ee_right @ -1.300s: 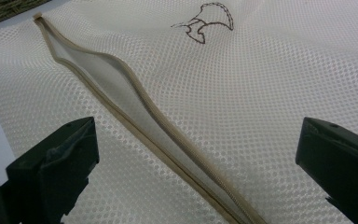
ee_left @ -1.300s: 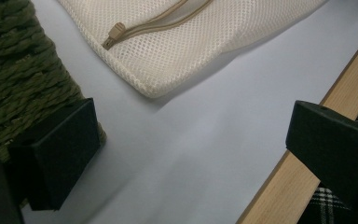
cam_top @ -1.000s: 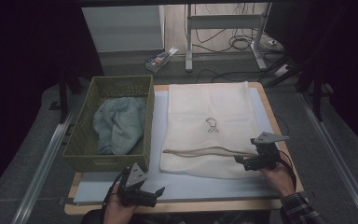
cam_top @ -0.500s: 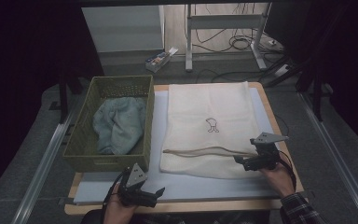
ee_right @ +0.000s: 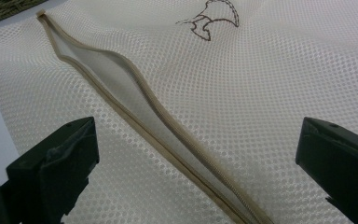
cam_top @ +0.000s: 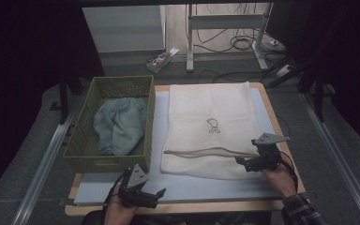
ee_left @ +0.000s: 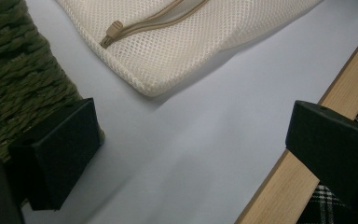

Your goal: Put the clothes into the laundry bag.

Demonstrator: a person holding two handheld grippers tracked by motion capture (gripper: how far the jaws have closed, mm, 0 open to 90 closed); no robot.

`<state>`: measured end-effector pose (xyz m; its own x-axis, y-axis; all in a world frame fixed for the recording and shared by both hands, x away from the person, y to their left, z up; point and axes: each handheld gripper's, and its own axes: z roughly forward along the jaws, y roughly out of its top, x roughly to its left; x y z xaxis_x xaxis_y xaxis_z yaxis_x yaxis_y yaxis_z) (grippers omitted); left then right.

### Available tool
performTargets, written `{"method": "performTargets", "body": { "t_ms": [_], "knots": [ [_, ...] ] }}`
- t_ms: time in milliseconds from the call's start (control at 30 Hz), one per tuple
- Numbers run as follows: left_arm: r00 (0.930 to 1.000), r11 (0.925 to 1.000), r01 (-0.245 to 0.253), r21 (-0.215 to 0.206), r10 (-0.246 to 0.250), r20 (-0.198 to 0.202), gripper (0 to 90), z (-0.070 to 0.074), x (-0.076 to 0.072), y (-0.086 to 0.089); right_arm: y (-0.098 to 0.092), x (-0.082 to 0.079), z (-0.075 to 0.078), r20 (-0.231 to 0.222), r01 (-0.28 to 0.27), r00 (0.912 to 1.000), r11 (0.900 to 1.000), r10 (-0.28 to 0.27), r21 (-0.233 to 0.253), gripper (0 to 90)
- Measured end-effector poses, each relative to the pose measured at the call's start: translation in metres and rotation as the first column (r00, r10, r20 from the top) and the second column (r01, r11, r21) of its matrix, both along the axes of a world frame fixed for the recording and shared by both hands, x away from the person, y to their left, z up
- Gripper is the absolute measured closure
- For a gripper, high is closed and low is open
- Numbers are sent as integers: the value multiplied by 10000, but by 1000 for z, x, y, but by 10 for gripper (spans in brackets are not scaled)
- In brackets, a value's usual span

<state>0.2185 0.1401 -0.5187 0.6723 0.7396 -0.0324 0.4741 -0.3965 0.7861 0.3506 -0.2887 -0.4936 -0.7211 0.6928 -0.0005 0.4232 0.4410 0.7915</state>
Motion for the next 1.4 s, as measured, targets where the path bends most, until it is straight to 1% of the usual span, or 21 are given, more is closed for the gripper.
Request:
{"method": "performTargets", "body": {
  "t_ms": [400,733,1033,1400],
  "knots": [
    [10000,10000,22,53,-22,-20,29,0,0,-1,3,-1,0,-23,-95,10000,9999,95,-89,0],
    [10000,9999,40,139,-39,-56,30,-1,0,-2,11,0,0,-13,-153,9999,9998,153,-115,0],
    [10000,9998,45,194,-43,-80,30,-2,1,-2,20,2,-2,48,-161,9999,9994,162,-317,0],
    [10000,9998,41,213,-39,-86,30,-2,1,-2,25,6,-4,116,-132,9998,9985,138,-533,0]
  ]
}}
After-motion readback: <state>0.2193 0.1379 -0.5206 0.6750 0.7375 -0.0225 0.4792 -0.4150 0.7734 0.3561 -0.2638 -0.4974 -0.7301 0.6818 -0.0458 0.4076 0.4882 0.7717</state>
